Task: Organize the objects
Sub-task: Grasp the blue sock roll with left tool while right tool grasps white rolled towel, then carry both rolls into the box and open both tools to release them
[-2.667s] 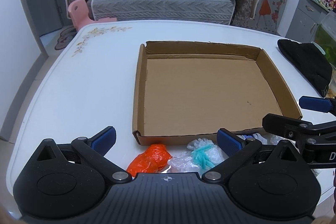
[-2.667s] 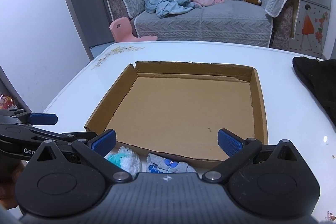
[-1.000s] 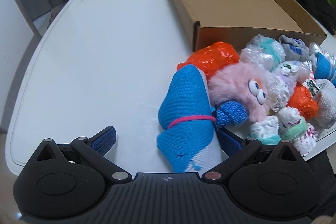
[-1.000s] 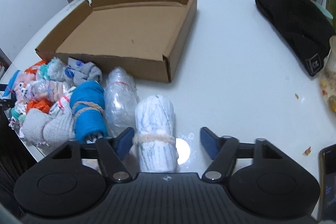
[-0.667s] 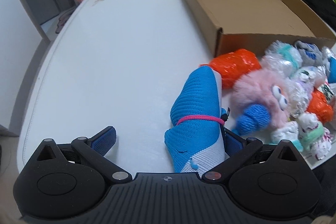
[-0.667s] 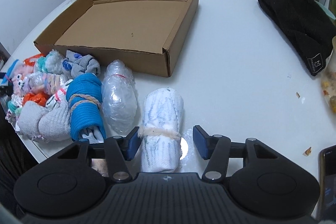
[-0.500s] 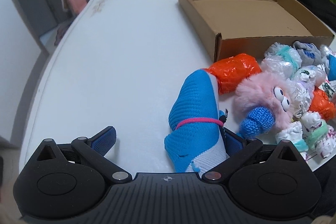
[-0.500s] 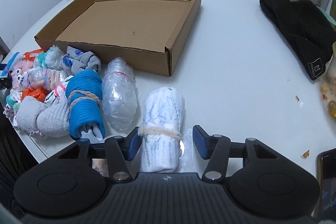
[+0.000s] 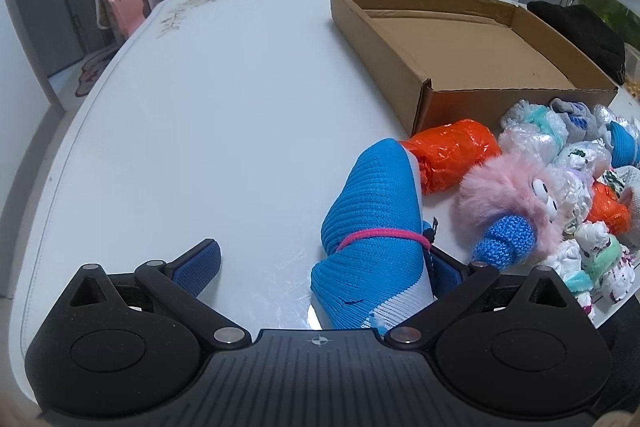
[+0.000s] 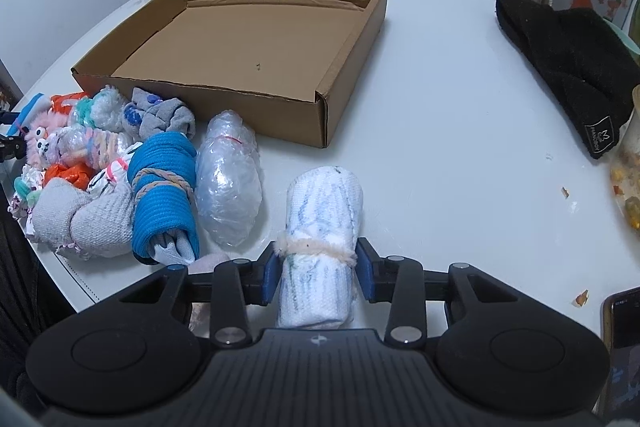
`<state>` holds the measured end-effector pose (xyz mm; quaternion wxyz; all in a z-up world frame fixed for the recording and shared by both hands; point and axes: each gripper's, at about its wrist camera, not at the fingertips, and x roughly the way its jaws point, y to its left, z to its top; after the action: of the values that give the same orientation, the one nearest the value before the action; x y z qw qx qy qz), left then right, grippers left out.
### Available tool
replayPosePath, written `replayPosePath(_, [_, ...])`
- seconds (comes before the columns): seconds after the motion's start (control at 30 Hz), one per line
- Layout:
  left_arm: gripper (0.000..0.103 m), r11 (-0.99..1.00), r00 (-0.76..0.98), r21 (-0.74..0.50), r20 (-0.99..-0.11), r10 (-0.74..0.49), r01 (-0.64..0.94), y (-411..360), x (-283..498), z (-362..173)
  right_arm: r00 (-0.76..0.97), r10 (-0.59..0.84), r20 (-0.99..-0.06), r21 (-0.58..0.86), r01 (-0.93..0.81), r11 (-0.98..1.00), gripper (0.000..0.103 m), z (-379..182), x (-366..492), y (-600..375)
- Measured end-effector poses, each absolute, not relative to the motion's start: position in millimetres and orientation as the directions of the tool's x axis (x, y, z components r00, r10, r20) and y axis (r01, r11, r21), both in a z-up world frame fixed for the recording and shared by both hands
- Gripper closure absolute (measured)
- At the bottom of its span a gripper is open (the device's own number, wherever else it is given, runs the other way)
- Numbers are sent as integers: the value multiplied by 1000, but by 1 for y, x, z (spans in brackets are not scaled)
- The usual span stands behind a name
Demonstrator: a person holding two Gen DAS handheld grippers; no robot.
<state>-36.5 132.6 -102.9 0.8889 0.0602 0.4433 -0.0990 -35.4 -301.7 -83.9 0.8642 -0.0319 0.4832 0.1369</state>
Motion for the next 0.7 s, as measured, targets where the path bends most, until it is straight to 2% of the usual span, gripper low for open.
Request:
replayPosePath(0.07, [14,973,594,19,-795,-126,231,133,-38,-100,496,209,-843,81,-268,960,69,-84,-35,-302])
replayPosePath(0.1, [25,973,597,19,-792,-127,231,135,-39,-98,496,213,-842,85,-266,960,70,-83,-37,-303])
replayPosePath(0.13, [45,972,599,15,-790,-132,234,135,-39,-95,497,218,-840,93,-264,960,70,-83,-36,-304])
replayPosePath(0.4, [49,976,602,19,-790,-119,218,134,-44,-86,535,229,-814,109,-246,963,71,-70,-37,-310])
replayPosePath(0.7, [48,979,708,-24,-688,-163,203,115,-8,-4,643,276,-714,101,-295,950,71,3,-3,-299])
